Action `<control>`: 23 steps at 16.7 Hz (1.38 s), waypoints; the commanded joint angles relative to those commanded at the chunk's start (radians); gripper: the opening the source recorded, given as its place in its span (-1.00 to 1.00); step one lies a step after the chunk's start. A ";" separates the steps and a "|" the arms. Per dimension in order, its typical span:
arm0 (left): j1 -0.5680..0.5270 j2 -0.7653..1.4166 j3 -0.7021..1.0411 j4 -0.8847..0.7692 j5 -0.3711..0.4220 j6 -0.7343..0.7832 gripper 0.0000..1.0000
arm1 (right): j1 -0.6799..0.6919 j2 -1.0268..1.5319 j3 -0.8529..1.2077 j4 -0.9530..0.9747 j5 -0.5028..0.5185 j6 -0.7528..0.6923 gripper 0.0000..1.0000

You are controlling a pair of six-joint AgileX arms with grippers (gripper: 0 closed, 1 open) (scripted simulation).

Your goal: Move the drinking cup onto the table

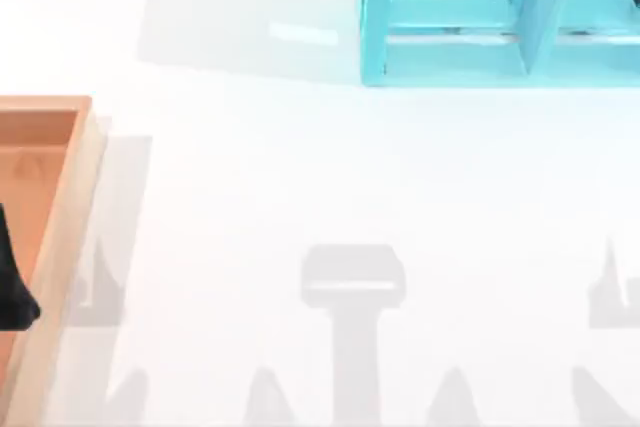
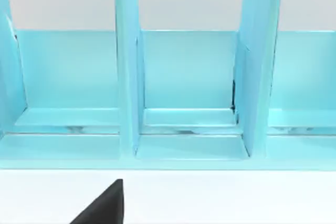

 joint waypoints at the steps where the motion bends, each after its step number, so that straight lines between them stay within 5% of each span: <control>1: 0.000 0.000 0.000 0.000 0.000 0.000 1.00 | 0.000 0.000 0.000 0.000 0.000 0.000 1.00; 7: 0.047 0.163 0.155 -0.163 -0.002 0.048 1.00 | 0.000 0.000 0.000 0.000 0.000 0.000 1.00; 18: 0.244 1.081 0.852 -1.010 -0.003 0.257 1.00 | 0.000 0.000 0.000 0.000 0.000 0.000 1.00; 23: 0.302 1.335 1.053 -1.251 -0.003 0.319 1.00 | 0.000 0.000 0.000 0.000 0.000 0.000 1.00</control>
